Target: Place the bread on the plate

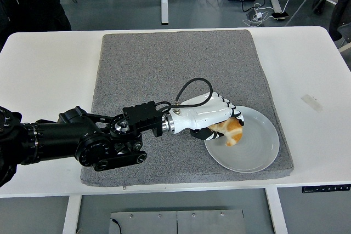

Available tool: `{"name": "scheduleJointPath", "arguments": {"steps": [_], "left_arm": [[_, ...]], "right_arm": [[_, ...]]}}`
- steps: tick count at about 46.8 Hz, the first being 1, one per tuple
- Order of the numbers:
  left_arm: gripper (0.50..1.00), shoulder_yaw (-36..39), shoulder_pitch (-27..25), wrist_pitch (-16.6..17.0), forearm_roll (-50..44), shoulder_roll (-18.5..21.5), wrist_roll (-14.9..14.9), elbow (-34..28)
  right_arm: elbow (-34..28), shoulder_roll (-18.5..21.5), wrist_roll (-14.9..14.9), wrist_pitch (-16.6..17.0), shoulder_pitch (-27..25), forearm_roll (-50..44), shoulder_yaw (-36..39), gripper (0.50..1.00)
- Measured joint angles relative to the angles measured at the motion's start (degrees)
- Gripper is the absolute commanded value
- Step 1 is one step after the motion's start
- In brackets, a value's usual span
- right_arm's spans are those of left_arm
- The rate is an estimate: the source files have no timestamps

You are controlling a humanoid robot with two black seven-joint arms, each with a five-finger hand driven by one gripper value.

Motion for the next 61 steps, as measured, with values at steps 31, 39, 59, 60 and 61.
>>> {"name": "scheduleJointPath", "arguments": {"steps": [31, 39, 59, 60, 61], "left_arm": [[0.500, -0.2, 1.0, -0.2, 0.6, 0.0, -3.4, 0.0], [0.815, -0.7, 1.1, -0.1, 0.2, 0.0, -4.5, 0.0], [0.908, -1.7, 1.8, -0.5, -0.6, 0.0, -4.5, 0.0], [0.910, -1.7, 1.8, -0.5, -0.6, 0.0, -4.5, 0.0], [0.910, -1.7, 1.9, -0.5, -0.6, 0.0, -4.5, 0.0]], "right_arm": [[0.0, 0.0, 0.0, 0.0, 0.0, 0.0, 0.0, 1.000], [0.0, 0.0, 0.0, 0.0, 0.0, 0.0, 0.0, 1.000], [0.0, 0.0, 0.0, 0.0, 0.0, 0.0, 0.0, 1.000], [0.0, 0.0, 0.0, 0.0, 0.0, 0.0, 0.0, 1.000], [0.0, 0.0, 0.0, 0.0, 0.0, 0.0, 0.0, 1.000]]}}
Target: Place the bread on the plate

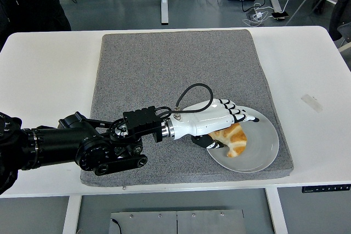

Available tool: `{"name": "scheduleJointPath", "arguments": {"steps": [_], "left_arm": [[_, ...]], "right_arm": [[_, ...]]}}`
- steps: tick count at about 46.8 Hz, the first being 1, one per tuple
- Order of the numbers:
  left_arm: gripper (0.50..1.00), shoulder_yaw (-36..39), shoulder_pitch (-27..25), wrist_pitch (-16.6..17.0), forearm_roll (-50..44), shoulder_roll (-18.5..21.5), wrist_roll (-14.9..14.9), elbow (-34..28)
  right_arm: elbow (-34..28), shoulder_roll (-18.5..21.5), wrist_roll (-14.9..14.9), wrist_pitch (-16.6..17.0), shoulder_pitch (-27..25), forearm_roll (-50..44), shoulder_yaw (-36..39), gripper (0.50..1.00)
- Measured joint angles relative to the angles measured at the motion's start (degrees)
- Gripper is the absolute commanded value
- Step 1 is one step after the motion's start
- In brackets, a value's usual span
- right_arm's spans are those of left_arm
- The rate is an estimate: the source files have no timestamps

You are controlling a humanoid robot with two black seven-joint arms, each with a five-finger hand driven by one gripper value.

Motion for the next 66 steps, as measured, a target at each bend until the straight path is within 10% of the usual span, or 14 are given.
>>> {"name": "scheduleJointPath", "arguments": {"steps": [13, 29, 66], "left_arm": [[0.949, -2.0, -0.8, 0.0, -5.1, 0.0, -0.7, -0.4], [0.951, -12.0, -0.6, -0.2, -22.4, 1.3, -12.8, -1.4], [0.966, -35.3, 9.5, -0.9, -59.4, 15.8, -12.5, -1.0]], "right_arm": [[0.0, 0.0, 0.0, 0.0, 0.0, 0.0, 0.0, 1.000], [0.0, 0.0, 0.0, 0.0, 0.0, 0.0, 0.0, 1.000], [0.0, 0.0, 0.0, 0.0, 0.0, 0.0, 0.0, 1.000]]}}
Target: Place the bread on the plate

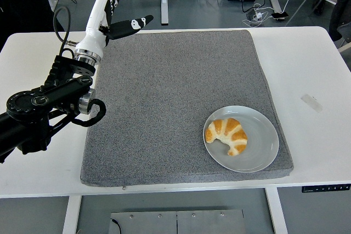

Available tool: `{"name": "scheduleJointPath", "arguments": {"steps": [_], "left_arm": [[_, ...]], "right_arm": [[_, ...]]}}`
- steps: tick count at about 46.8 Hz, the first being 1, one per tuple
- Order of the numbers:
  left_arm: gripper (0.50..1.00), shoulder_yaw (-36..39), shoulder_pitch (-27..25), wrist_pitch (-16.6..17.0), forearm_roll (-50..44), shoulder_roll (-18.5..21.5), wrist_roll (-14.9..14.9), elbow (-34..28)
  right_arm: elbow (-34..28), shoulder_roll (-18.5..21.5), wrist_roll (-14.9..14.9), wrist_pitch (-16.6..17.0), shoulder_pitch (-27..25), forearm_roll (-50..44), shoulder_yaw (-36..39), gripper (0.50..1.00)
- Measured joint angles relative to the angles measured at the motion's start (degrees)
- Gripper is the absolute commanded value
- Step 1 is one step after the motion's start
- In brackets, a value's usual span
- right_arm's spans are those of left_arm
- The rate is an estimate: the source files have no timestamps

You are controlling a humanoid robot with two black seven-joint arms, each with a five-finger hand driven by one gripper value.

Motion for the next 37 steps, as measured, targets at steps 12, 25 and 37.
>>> {"name": "scheduleJointPath", "arguments": {"steps": [12, 25, 37], "left_arm": [[0.966, -8.0, 4.3, -6.3, -7.2, -0.2, 0.1, 2.6], [0.966, -17.7, 5.8, -18.8, -11.1, -5.0, 1.3, 16.0], [0.966, -21.2, 5.2, -28.5, -16.1, -9.5, 1.1, 28.9]], "right_arm": [[0.0, 0.0, 0.0, 0.0, 0.0, 0.0, 0.0, 1.000], [-0.1, 0.0, 0.0, 0.0, 0.0, 0.0, 0.0, 1.000], [0.7, 0.0, 0.0, 0.1, 0.5, 0.0, 0.2, 1.000]]}}
